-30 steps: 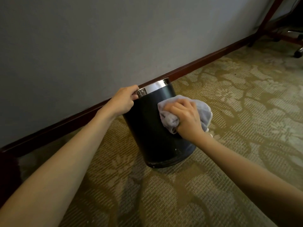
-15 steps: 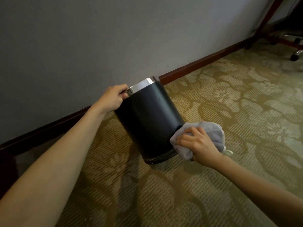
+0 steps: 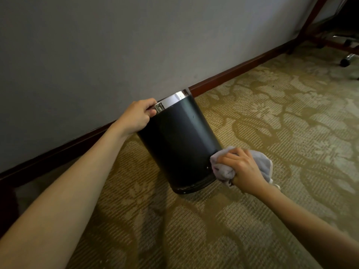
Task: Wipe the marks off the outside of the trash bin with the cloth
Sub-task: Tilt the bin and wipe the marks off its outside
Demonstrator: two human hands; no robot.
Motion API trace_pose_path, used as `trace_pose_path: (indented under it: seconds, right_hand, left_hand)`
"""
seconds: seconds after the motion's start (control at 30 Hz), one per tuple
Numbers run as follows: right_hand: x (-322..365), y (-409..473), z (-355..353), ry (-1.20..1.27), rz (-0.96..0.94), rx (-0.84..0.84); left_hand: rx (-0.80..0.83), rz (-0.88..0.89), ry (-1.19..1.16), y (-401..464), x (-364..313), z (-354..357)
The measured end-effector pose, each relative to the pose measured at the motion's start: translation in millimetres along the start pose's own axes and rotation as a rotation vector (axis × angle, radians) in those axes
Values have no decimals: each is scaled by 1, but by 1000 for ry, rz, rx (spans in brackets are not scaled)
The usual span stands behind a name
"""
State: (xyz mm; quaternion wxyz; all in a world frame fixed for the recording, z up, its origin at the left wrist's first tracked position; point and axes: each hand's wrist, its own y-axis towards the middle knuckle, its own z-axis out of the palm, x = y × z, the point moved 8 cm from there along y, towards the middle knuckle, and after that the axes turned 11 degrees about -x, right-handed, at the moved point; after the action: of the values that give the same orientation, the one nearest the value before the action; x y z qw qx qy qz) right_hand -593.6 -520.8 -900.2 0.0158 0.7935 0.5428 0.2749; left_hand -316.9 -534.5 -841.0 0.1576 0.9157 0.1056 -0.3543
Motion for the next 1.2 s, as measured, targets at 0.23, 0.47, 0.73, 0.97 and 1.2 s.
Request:
trace_pose_path:
  seconds: [0.23,0.47,0.73,0.97,1.2]
  right_hand:
    - [-24,-15,-8,-168,424,-269]
    - [7,50,-31,-105,249,-472]
    - [-50,12,-25,18,557,-488]
    - [-1,37,-24,-132,333,-487]
    - [-57,53,-46,191,624,-642]
  left_hand:
    - [18,14,43,1,-11,6]
    - [72,18,-9,-6,-22,12]
    - [37,-26,-49,-3,-17,7]
    - [113,24,-51,-5,-36,21]
    - [121,37,-46,-9,-38,20]
